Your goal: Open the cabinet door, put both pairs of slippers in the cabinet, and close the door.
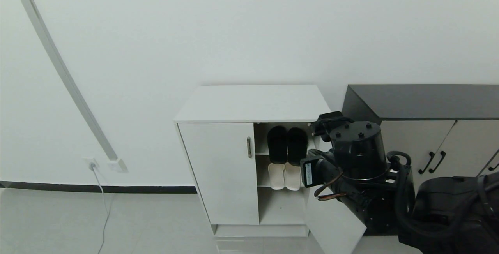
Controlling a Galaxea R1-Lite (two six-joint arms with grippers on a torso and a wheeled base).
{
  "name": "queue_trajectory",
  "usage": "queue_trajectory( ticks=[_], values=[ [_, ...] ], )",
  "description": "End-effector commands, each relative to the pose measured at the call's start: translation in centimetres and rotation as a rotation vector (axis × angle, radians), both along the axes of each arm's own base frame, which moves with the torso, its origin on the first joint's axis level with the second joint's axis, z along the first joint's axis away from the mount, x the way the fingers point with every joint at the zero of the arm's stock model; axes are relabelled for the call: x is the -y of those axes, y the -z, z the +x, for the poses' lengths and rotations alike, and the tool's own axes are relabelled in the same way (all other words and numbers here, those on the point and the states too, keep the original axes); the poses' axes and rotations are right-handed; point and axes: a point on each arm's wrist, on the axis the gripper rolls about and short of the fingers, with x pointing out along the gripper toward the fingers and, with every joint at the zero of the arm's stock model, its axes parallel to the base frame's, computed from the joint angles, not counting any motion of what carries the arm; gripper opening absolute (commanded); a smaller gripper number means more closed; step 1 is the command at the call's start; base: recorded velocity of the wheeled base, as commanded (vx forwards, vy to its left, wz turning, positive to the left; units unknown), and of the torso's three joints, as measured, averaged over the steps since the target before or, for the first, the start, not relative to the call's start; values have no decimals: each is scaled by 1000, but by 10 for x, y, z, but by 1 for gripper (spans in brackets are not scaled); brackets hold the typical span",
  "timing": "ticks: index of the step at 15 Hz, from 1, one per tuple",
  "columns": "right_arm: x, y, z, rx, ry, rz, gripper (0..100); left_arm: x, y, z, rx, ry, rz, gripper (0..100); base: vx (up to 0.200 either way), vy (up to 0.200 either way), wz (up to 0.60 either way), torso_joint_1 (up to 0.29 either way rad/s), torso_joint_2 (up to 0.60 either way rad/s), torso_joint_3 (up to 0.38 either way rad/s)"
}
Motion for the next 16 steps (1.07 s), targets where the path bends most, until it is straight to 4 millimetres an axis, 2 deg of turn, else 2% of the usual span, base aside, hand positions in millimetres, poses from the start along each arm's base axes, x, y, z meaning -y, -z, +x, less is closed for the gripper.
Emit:
queue_trajectory(
  ticks=[1,5,12,16],
  values=[
    [0,2,1,-1,1,-3,0,0,0,0,-2,0,1,0,0,0,0,32,-51,-32],
    [3,2,2,3,8,-3,0,0,0,0,0,2,1,0,0,0,0,0,0,0],
    [8,3,8,3,29,-12,0,0,0,0,0,0,1,0,0,0,-600,4,1,1],
    [9,3,9,19,31,-12,0,0,0,0,-2,0,1,0,0,0,0,0,0,0]
  ],
)
